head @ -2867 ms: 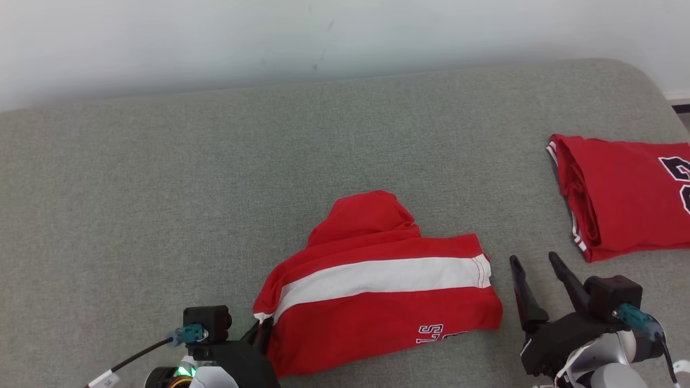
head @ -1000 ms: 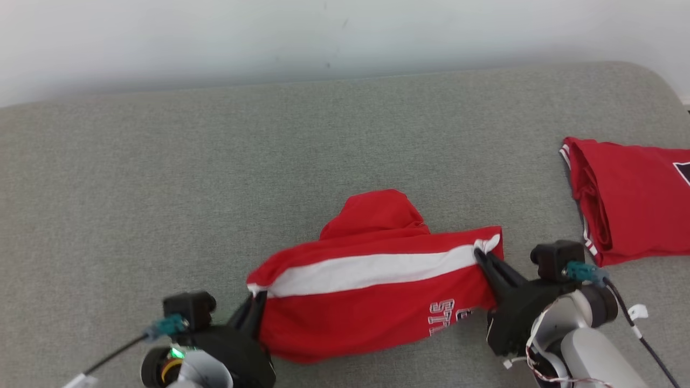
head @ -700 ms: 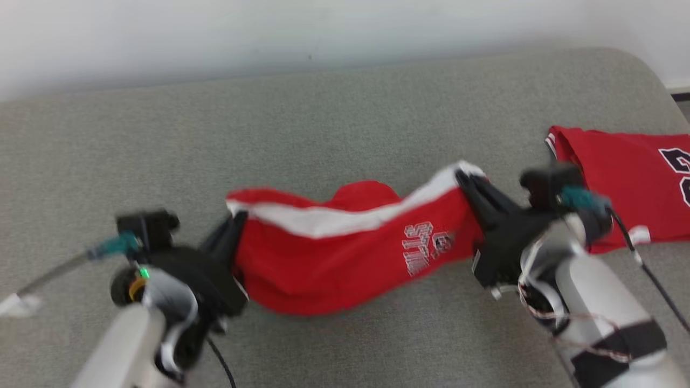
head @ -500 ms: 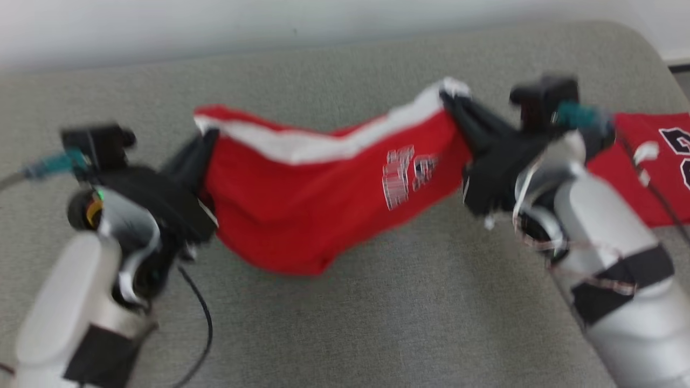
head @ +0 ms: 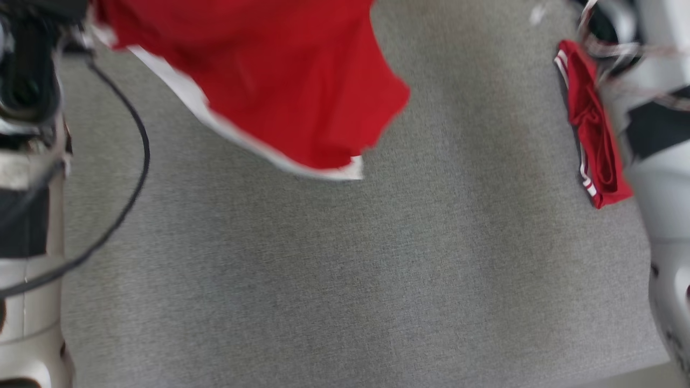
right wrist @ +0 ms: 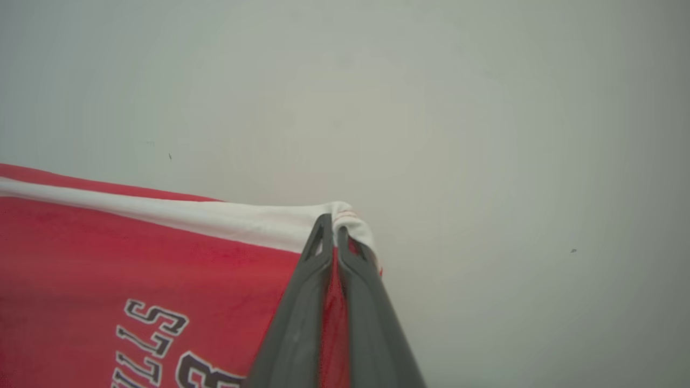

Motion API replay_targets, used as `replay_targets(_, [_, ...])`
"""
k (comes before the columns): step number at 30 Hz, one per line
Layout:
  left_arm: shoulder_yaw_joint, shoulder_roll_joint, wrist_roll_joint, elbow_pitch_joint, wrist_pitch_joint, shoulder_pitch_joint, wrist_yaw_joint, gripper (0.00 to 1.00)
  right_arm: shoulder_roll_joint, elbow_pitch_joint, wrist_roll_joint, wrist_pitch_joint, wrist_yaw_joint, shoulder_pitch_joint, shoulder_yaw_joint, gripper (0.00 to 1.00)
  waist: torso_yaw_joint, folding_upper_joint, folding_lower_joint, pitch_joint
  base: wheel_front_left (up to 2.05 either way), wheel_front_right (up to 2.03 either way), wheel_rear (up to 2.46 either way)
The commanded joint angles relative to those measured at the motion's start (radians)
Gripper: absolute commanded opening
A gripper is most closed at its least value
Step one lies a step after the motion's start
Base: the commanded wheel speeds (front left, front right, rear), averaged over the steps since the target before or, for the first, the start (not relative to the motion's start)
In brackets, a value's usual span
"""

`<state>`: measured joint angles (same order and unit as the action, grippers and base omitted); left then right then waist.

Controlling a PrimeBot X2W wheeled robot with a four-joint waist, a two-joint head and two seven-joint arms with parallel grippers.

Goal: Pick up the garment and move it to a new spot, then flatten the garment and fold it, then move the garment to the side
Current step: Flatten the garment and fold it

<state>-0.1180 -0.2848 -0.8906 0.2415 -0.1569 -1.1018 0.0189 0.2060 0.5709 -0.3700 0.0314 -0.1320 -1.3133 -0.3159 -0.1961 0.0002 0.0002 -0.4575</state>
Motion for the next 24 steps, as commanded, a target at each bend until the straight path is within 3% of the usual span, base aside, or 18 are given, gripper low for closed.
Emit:
replay_targets(1, [0.008, 0.003, 0.002, 0.002, 0.013, -0.016, 0.005, 0.00, 0.000, 0.009, 0.011, 0.018, 0.003, -0.012, 0.018, 0.00, -0.023, -0.0002, -0.0002, -0.041, 0.00, 0.00, 0.00])
replay_targets(6, [0.043, 0.024, 0.023, 0.007, 0.123, -0.139, 0.005, 0.00, -0.019, 0.045, 0.101, 0.131, 0.004, -0.109, 0.142, 0.00, -0.021, -0.0002, -0.0002, -0.065, 0.00, 0.00, 0.00])
replay_targets(14, [0.057, 0.064, 0.002, 0.013, 0.238, -0.190, -0.068, 0.00, -0.056, 0.006, 0.271, 0.223, 0.004, -0.136, 0.263, 0.00, -0.017, -0.0002, -0.0002, -0.117, 0.00, 0.00, 0.00])
replay_targets(18, [0.040, 0.058, -0.004, 0.034, 0.244, -0.133, -0.098, 0.00, -0.072, 0.013, 0.298, 0.225, 0.004, -0.079, 0.221, 0.00, -0.018, -0.0002, -0.0002, -0.143, 0.00, 0.00, 0.00])
replay_targets(24, [-0.009, 0.038, -0.022, 0.020, 0.214, 0.009, -0.133, 0.00, -0.049, 0.000, 0.228, 0.187, 0.003, 0.040, 0.124, 0.00, -0.010, -0.0002, -0.0002, -0.133, 0.00, 0.00, 0.00])
